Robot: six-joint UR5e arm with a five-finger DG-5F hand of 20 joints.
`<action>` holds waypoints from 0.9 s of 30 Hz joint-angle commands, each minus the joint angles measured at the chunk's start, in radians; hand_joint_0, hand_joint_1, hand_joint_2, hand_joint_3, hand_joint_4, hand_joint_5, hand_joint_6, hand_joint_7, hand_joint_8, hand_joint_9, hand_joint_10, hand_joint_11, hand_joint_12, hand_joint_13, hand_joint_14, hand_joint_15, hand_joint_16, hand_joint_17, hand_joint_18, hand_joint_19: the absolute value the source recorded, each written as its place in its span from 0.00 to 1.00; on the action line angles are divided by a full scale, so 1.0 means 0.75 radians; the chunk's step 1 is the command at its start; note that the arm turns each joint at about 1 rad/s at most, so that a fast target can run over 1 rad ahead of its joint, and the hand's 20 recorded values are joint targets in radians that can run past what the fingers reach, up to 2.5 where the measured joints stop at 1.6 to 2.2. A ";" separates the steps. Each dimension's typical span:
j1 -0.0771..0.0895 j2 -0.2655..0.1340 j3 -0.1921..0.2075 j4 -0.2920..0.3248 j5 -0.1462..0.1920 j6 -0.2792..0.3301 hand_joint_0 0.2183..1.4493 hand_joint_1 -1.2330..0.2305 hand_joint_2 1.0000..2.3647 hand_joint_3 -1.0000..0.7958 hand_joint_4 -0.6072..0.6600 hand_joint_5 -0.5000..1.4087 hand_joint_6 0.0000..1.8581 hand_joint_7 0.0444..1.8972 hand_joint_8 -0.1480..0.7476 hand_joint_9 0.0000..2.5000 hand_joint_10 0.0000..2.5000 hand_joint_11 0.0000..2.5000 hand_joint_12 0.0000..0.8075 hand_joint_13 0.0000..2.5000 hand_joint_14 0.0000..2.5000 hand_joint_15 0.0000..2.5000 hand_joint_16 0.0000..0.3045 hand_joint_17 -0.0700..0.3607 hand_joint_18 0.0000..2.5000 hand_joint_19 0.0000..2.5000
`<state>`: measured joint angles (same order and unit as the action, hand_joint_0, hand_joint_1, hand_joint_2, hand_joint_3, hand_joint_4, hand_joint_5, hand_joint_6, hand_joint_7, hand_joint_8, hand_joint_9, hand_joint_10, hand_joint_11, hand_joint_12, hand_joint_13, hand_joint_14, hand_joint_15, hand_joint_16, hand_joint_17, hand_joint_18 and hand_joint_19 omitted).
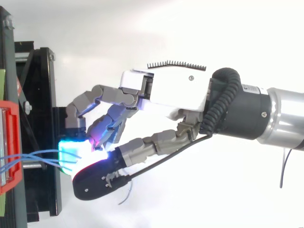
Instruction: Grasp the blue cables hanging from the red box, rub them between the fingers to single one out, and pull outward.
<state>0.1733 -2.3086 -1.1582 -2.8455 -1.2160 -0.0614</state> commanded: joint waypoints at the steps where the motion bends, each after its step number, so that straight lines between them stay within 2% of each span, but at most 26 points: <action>1: 0.000 0.000 0.000 0.000 -0.001 0.000 0.30 0.36 0.01 0.43 0.62 0.18 0.47 0.55 0.63 0.40 0.01 0.27 0.61 0.33 0.01 0.17 0.22 0.52 0.38 0.21; 7: 0.000 0.000 0.000 0.000 -0.003 0.000 0.31 0.30 0.01 0.44 0.64 0.17 0.47 0.54 0.63 0.38 0.01 0.28 0.62 0.33 0.01 0.17 0.22 0.52 0.38 0.20; 15: 0.000 0.000 0.002 0.000 -0.003 0.000 0.39 0.20 0.01 0.35 0.65 0.16 0.49 0.51 0.60 0.35 0.01 0.30 0.59 0.32 0.01 0.16 0.21 0.49 0.37 0.18; 17: 0.000 0.000 0.002 0.000 -0.003 0.000 0.40 0.20 0.01 0.33 0.65 0.15 0.49 0.51 0.60 0.34 0.01 0.30 0.59 0.31 0.01 0.16 0.21 0.49 0.37 0.18; 19: 0.000 -0.002 0.000 0.000 -0.003 0.000 0.35 0.21 0.00 0.28 0.65 0.15 0.49 0.50 0.60 0.34 0.01 0.30 0.59 0.31 0.01 0.16 0.21 0.49 0.37 0.19; 22: 0.000 0.000 0.000 0.000 -0.003 0.000 0.28 0.29 0.00 0.28 0.65 0.16 0.48 0.51 0.62 0.36 0.01 0.30 0.59 0.32 0.01 0.17 0.21 0.50 0.37 0.20; 27: 0.000 0.000 0.002 0.002 -0.003 0.000 0.26 0.34 0.00 0.28 0.64 0.17 0.48 0.53 0.64 0.38 0.01 0.29 0.60 0.32 0.01 0.17 0.21 0.50 0.37 0.21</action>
<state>0.1733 -2.3087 -1.1572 -2.8452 -1.2180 -0.0614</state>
